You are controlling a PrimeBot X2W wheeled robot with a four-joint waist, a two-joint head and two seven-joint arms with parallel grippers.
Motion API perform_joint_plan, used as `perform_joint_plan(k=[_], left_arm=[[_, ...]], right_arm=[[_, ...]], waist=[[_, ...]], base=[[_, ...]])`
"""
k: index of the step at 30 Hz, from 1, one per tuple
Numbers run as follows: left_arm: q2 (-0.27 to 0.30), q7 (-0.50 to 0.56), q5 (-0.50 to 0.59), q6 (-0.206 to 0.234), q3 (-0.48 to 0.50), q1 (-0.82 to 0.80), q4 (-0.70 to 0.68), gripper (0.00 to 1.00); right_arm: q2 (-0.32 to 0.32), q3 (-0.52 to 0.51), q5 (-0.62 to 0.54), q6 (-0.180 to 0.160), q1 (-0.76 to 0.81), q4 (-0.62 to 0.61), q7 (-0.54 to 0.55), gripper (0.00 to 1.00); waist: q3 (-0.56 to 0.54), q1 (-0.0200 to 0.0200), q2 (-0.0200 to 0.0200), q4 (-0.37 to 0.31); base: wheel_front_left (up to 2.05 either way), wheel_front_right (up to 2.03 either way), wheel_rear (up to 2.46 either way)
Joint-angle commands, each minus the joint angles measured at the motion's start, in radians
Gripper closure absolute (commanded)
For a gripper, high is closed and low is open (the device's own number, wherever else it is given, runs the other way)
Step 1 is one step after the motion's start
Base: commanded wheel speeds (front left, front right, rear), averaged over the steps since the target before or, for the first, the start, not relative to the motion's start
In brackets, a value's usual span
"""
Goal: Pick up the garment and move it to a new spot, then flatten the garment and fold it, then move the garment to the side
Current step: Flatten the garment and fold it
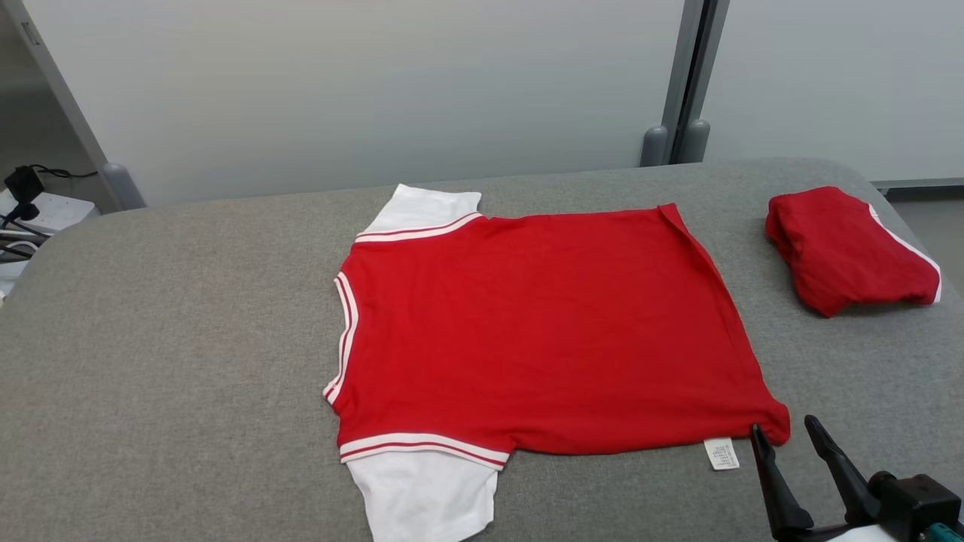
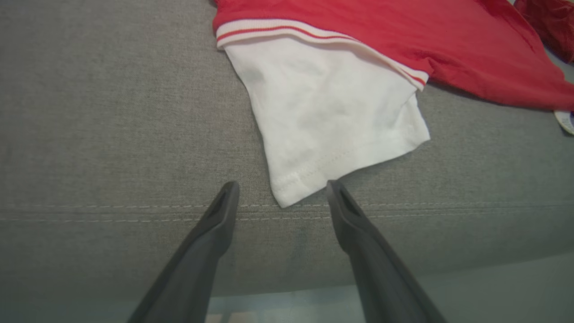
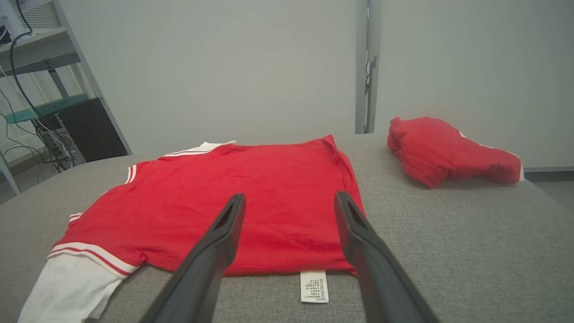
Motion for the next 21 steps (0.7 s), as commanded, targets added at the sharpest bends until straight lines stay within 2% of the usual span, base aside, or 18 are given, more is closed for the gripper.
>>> perform_joint_plan(k=[1, 7, 18, 20, 21], left_arm=[[-0.002, -0.004, -0.027, 0.006, 0.01, -0.065, 0.007, 0.0], [-0.002, 0.005, -0.059, 0.022, -0.069, -0.138, 0.105, 0.0], [-0.002, -0.02, -0.139, 0.061, -0.159, -0.216, 0.203, 0.0], [-0.002, -0.027, -0.149, 0.069, -0.169, -0.23, 0.22, 0.02], [-0.002, -0.03, -0.154, 0.071, -0.174, -0.236, 0.229, 0.07]], right_arm=[[-0.019, 0.022, 0.001, 0.001, -0.024, -0.022, -0.013, 0.0], [-0.03, 0.03, 0.001, 0.001, -0.038, -0.019, -0.013, 0.0], [-0.047, 0.037, 0.006, 0.001, -0.046, -0.02, -0.013, 0.0], [-0.05, 0.037, 0.006, 0.001, -0.047, -0.021, -0.013, 0.0], [-0.051, 0.037, 0.006, 0.001, -0.047, -0.02, -0.013, 0.0]], waist=[[0.005, 0.0, 0.0, -0.001], [0.019, 0.0, 0.0, -0.005], [0.042, 0.0, 0.0, -0.024], [0.045, 0.0, 0.0, -0.026], [0.047, 0.0, 0.0, -0.027]], base=[[0.0, 0.0, 0.0], [0.0, 0.0, 0.0], [0.0, 0.0, 0.0], [0.0, 0.0, 0.0], [0.0, 0.0, 0.0]])
